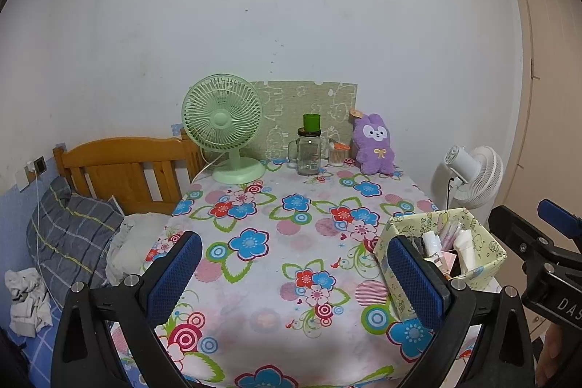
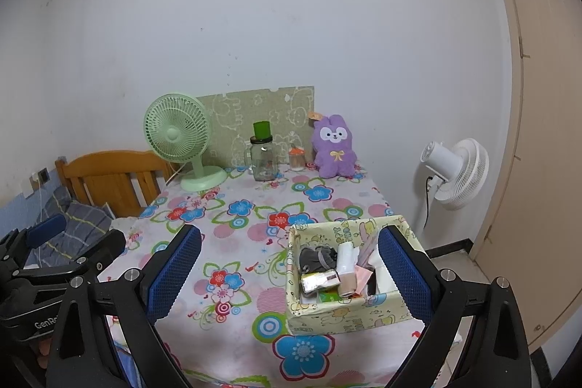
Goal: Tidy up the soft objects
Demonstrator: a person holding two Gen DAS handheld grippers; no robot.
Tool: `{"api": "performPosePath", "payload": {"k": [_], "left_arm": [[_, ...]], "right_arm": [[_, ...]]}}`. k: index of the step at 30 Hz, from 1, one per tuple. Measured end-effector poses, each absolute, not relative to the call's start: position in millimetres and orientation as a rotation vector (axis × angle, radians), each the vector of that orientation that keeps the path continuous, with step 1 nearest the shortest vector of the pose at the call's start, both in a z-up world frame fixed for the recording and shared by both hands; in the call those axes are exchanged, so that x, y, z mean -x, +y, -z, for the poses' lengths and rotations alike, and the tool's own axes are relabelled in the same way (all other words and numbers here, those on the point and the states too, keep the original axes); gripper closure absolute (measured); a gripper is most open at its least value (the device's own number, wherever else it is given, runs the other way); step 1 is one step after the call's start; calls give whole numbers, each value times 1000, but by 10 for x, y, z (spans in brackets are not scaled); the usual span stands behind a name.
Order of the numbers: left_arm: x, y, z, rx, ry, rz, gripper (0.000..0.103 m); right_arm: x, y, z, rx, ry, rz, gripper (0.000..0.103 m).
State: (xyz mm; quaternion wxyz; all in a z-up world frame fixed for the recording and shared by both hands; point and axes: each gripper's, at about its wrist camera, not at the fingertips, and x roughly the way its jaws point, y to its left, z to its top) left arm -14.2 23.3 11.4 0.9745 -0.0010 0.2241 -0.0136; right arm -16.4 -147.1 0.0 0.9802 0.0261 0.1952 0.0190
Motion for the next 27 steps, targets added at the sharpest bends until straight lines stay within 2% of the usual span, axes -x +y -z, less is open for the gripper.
{"api": "performPosePath", "payload": {"k": [27], "left_arm": [[139, 190, -118, 4, 457, 21, 0]], "right_arm": [[130, -1473, 20, -58, 401, -57, 4]]}}
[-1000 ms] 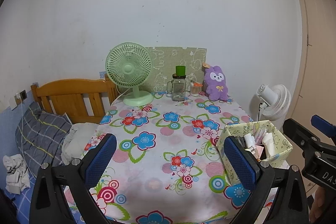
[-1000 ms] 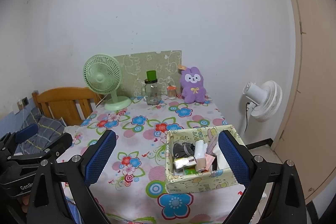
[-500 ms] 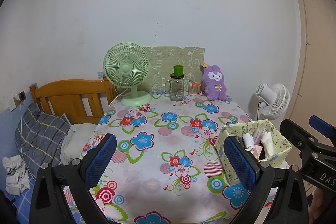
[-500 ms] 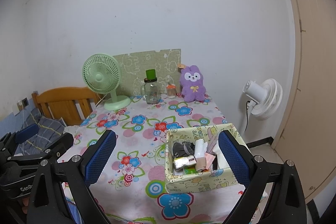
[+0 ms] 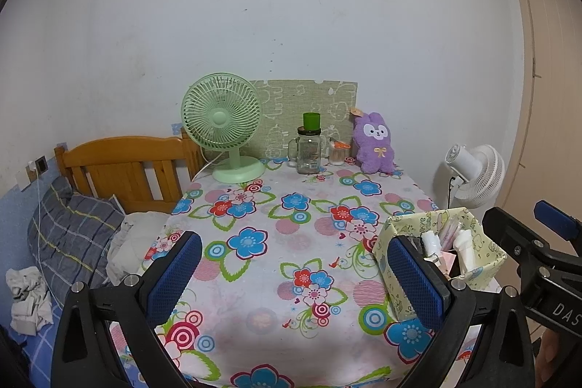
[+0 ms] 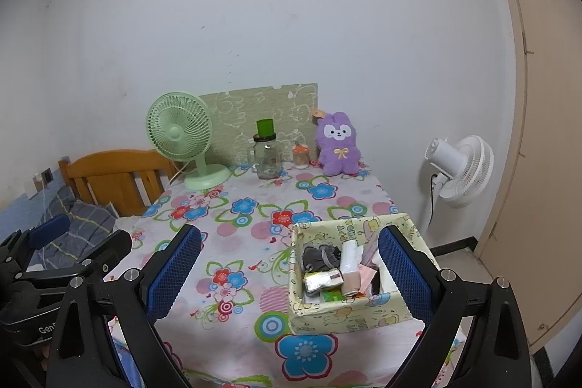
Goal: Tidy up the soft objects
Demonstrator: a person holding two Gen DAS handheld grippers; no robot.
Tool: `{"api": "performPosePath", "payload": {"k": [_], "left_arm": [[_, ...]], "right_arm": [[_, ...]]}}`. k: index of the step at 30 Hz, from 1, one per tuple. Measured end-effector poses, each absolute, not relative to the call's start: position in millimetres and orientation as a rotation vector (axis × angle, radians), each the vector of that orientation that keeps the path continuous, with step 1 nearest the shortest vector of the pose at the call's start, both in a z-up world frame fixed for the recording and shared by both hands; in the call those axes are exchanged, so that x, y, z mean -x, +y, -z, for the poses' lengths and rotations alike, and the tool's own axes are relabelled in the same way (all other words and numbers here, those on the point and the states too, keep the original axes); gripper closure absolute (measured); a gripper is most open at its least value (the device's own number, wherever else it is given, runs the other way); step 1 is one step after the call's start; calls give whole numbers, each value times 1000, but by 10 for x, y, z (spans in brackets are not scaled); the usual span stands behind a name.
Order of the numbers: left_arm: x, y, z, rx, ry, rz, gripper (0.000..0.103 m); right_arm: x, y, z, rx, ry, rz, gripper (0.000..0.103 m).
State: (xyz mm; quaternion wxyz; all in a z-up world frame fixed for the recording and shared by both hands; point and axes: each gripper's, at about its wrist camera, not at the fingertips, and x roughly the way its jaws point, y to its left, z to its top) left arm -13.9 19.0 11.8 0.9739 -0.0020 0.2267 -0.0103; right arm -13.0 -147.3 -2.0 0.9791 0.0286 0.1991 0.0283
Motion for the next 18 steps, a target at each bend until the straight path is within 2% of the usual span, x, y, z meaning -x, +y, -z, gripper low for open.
{"api": "performPosePath", "payload": {"k": [18], "left_arm": [[131, 194, -118, 1, 458, 17, 0]], "right_arm": [[134, -1495, 27, -68, 403, -58, 4]]}}
